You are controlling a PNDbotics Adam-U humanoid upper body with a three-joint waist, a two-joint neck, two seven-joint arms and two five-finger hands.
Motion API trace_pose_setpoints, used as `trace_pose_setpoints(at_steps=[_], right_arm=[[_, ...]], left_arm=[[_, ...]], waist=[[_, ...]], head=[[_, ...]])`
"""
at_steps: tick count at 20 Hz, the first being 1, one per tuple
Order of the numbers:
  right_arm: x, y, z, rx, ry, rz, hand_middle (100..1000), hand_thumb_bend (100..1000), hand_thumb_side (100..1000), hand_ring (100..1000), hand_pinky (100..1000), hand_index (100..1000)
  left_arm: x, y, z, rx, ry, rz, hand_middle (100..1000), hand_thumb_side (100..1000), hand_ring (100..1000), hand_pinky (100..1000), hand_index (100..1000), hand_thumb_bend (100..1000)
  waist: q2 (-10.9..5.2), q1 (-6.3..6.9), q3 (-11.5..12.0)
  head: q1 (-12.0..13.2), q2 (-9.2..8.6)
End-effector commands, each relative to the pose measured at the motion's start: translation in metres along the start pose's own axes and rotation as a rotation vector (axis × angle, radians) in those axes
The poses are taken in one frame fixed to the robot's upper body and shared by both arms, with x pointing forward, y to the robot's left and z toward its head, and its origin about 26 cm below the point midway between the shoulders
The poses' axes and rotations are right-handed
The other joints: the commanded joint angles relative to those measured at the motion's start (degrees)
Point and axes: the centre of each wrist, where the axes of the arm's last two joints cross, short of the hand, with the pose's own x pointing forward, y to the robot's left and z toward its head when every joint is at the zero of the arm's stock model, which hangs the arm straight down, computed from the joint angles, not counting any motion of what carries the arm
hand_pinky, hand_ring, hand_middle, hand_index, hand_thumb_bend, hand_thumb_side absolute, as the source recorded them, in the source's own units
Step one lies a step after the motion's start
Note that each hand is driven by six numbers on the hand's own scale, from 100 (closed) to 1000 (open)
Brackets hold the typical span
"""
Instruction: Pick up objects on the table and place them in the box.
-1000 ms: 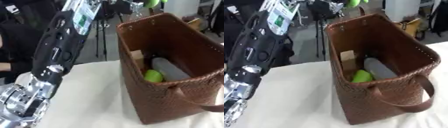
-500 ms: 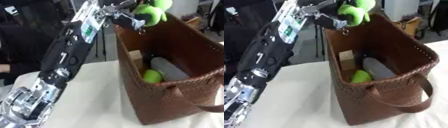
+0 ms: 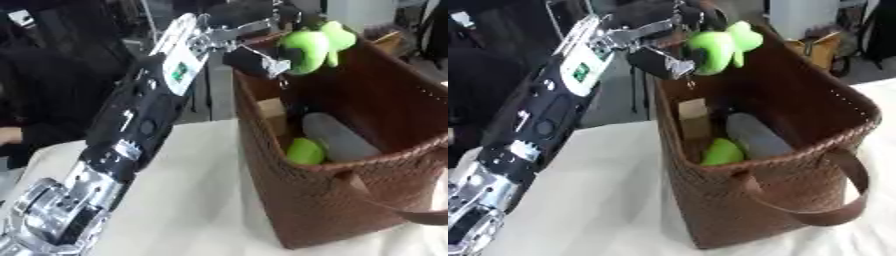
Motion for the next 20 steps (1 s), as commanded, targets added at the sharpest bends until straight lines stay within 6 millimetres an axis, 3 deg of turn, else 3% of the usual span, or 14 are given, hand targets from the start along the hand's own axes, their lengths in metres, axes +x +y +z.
trace_pose_setpoints(at_steps=[1,10,20], right_arm=[[0.003,0.002,-0.006,-0.098,-0.095,-0.09,678,100,822,734,785,723],[0.004,0.003,-0.005,-0.094,-0.096,-0.091,678,100,819,736,784,723],[0.003,0.001,-0.005,-0.094,-0.096,-0.092,677,100,816,736,785,721]], left_arm=[[0.0,0.016,0.002,-0.089,-0.157,-0.05,1000,913,1000,966,1000,100],[0.002,0.024,0.004,0.034,-0.26,0.029,1000,865,1000,972,1000,100],[0.003,0.028,0.006,0.048,-0.267,0.049,1000,808,1000,952,1000,100]], waist=[[-0.77,-0.78,0.1],[-0.68,-0.67,0.13],[-0.9,-0.85,0.4]], head=[[0.0,-0.55],[-0.15,-0.76],[-0.33,-0.56]])
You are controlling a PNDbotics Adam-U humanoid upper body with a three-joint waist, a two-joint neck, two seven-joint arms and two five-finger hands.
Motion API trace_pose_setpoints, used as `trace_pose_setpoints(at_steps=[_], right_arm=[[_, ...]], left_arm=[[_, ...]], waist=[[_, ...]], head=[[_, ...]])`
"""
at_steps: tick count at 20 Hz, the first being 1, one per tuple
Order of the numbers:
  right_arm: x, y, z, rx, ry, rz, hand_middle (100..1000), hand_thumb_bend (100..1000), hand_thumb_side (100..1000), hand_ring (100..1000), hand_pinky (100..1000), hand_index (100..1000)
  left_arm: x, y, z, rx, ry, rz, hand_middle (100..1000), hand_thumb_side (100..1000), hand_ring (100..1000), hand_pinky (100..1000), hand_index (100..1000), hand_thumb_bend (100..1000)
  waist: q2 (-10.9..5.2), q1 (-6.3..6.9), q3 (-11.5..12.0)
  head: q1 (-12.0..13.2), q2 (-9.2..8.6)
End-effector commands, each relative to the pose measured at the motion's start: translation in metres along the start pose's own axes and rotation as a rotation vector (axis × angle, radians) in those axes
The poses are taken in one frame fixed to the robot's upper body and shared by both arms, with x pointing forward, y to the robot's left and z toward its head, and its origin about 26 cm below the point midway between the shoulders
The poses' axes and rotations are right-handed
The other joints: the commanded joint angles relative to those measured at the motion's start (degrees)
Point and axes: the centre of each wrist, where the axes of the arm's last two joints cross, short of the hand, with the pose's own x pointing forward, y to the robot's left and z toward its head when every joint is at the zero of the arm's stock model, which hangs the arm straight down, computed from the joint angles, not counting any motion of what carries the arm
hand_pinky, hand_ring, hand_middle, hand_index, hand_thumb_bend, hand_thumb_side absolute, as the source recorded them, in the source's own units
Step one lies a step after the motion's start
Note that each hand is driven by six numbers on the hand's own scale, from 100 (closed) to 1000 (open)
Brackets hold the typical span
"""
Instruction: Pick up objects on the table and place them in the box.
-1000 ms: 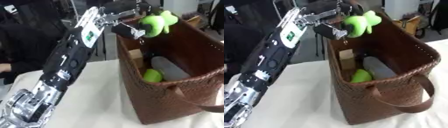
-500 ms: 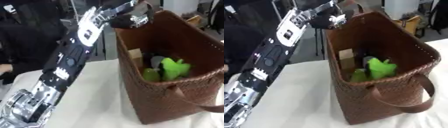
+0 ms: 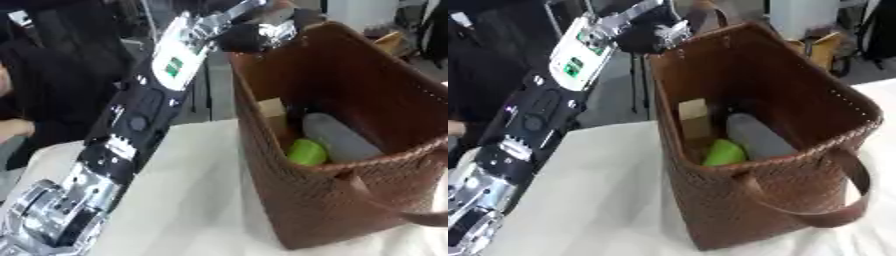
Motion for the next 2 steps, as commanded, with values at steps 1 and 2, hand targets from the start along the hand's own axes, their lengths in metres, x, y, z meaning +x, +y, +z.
trace_pose_setpoints(at_steps=[1,2], right_arm=[[0.0023,-0.0007,-0.0056,-0.098,-0.096,-0.087,678,100,818,736,785,721],[0.0021,-0.0015,-0.0054,-0.098,-0.096,-0.086,678,100,818,736,785,721]], left_arm=[[0.0038,0.023,0.0047,-0.137,-0.154,-0.127,1000,694,1000,905,1000,100],[0.0054,0.0264,0.0067,-0.112,-0.154,-0.125,1000,694,1000,905,1000,100]], waist=[[-1.2,-0.96,0.38],[-1.27,-1.04,0.57]], head=[[-0.22,-0.11],[-0.3,0.06]])
